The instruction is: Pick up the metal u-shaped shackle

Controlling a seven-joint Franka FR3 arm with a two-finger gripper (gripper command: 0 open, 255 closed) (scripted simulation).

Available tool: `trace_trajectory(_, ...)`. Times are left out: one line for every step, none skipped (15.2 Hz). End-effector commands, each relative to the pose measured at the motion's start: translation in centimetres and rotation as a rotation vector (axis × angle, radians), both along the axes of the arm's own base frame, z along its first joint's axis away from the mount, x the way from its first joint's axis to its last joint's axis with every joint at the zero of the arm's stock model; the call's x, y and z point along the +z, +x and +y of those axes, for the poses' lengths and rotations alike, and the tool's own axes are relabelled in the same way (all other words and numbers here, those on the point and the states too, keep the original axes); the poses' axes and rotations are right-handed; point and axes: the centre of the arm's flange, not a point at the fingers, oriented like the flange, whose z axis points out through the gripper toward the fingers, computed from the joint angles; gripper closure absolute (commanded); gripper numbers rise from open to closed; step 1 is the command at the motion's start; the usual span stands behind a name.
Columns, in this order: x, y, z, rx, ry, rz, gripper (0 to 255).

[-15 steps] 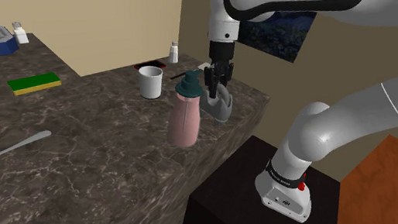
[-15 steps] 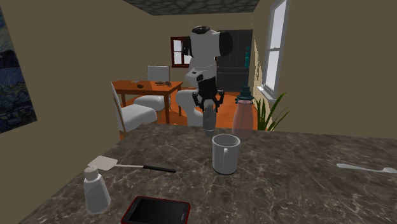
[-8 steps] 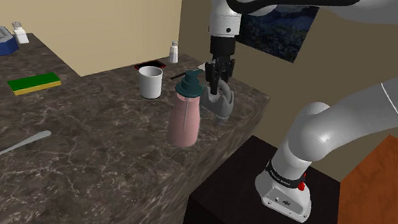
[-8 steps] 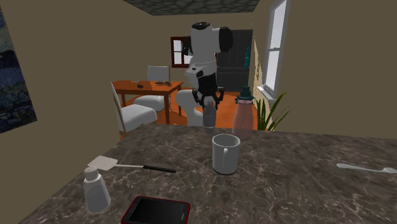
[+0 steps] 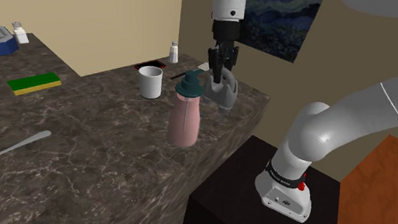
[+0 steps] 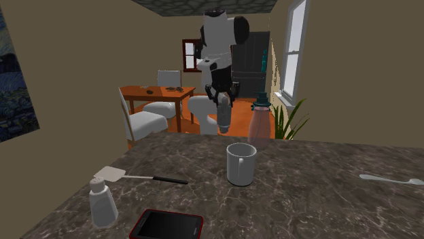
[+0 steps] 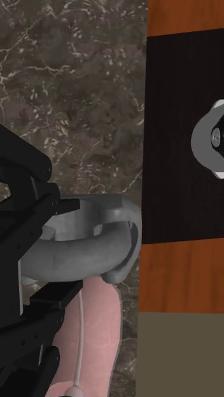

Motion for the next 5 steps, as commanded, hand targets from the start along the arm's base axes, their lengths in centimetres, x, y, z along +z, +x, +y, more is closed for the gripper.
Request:
trace_trajectory(1.1, 0.2, 0.0, 0.0, 0.0, 0.0, 255)
trace_trajectory(1.6, 0.2, 0.0, 0.0, 0.0, 0.0, 255)
trace_trajectory(2.1, 0.2, 0.0, 0.0, 0.0, 0.0, 255)
trace_trajectory(2.2, 0.2, 0.0, 0.0, 0.0, 0.0, 255)
trace_trajectory(2.2, 0.2, 0.0, 0.0, 0.0, 0.0, 255)
